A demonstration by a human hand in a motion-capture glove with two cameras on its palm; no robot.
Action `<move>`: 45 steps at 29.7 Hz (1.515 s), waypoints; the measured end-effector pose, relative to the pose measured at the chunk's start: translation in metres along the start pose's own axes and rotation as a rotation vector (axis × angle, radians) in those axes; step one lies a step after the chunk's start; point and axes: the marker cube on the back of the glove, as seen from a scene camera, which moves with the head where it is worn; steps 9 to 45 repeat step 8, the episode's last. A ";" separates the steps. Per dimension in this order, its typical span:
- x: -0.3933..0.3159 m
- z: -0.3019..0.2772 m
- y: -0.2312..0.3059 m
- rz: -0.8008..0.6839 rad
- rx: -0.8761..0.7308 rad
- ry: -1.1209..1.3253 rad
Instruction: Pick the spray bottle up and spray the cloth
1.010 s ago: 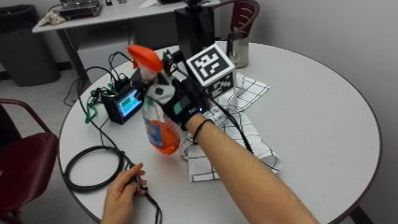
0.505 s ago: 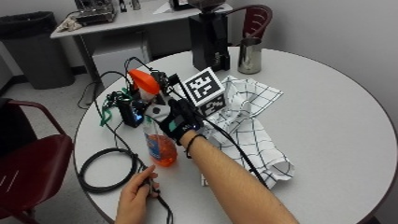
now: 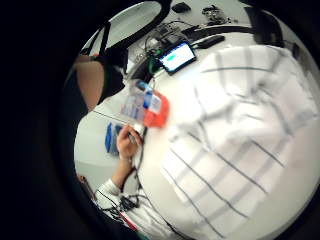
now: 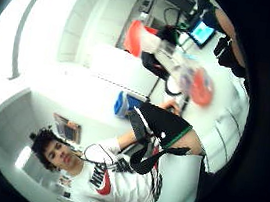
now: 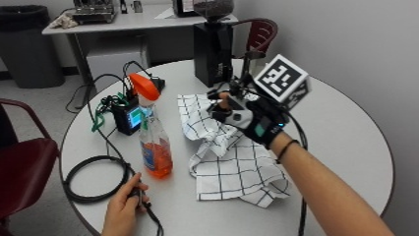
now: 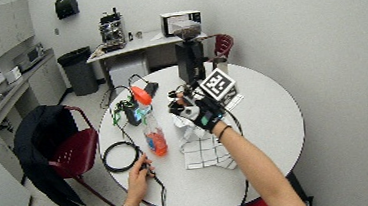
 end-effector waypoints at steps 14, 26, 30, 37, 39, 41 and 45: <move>0.063 -0.043 0.078 0.174 -0.009 0.292; 0.063 -0.043 0.078 0.174 -0.009 0.292; 0.063 -0.043 0.078 0.174 -0.009 0.292; 0.063 -0.043 0.078 0.174 -0.009 0.292; 0.063 -0.043 0.078 0.174 -0.009 0.292; 0.063 -0.043 0.078 0.174 -0.009 0.292; 0.063 -0.043 0.078 0.174 -0.009 0.292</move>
